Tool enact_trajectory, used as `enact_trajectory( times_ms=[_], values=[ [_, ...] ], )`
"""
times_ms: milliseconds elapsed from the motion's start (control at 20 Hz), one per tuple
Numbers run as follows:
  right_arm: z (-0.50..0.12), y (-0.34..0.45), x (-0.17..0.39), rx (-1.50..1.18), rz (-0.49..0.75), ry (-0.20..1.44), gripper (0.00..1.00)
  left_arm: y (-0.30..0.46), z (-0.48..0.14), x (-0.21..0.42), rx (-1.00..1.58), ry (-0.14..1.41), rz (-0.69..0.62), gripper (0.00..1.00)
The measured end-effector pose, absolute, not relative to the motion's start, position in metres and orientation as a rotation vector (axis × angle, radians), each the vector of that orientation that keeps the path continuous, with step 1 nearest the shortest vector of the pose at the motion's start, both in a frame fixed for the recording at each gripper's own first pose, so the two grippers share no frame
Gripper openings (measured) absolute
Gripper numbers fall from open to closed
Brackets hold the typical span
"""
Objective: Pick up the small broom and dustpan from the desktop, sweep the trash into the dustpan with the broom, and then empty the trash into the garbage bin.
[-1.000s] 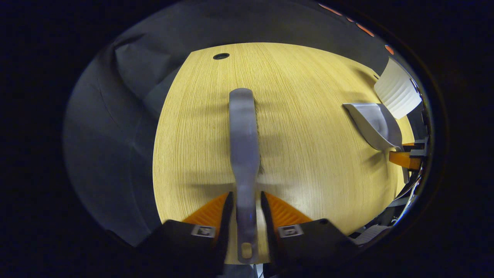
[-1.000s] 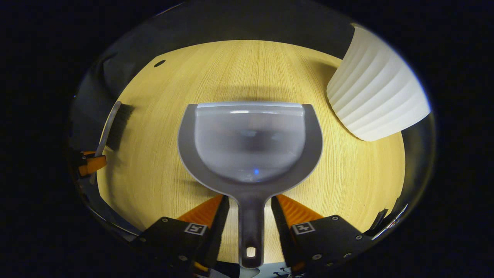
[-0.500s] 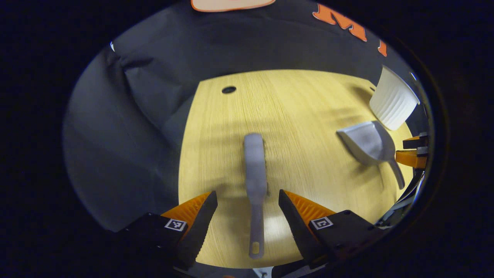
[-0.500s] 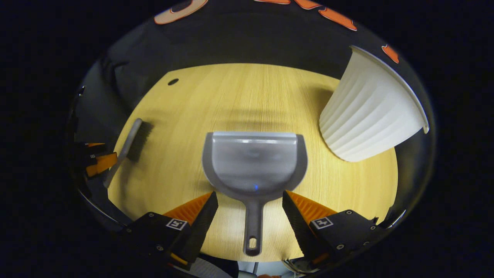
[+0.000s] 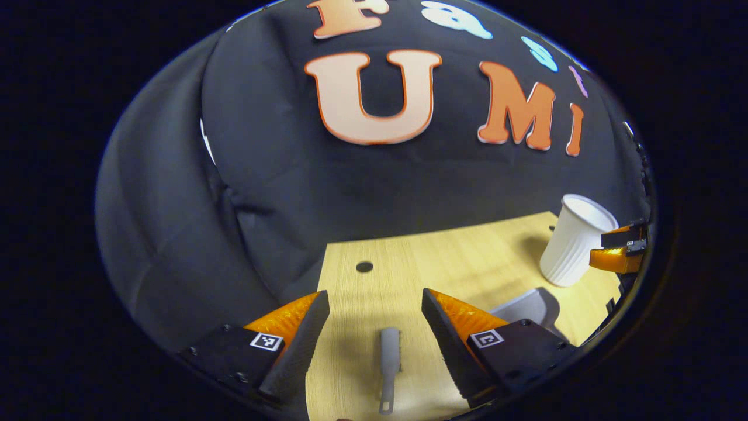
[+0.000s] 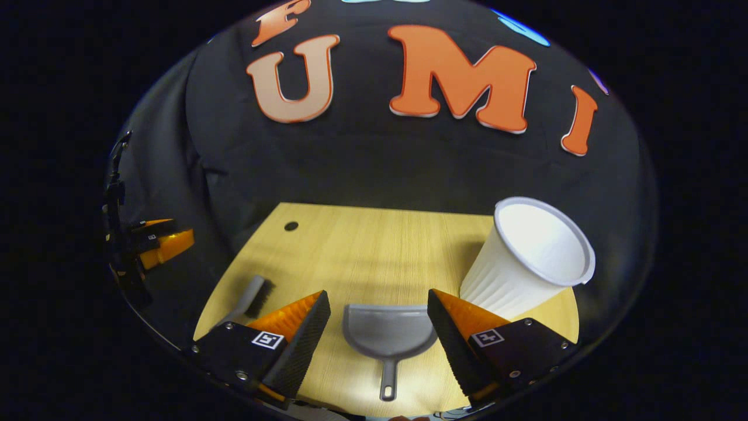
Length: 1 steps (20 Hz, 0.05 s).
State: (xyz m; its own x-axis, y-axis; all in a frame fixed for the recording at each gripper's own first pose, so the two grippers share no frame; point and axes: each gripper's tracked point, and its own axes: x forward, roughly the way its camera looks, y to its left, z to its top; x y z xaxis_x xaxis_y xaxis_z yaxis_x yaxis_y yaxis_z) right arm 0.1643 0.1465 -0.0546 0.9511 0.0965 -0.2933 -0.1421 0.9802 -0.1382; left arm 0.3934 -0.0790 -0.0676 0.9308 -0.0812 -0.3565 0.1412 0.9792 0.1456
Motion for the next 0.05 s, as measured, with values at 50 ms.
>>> enact_trajectory(
  times_ms=[50],
  values=[
    [-0.0393,0.1486,0.1646,-0.145,0.12,0.233,1.0,-0.0648,-0.0693,0.3562,0.172,0.309,-0.115,0.97]
  ],
)
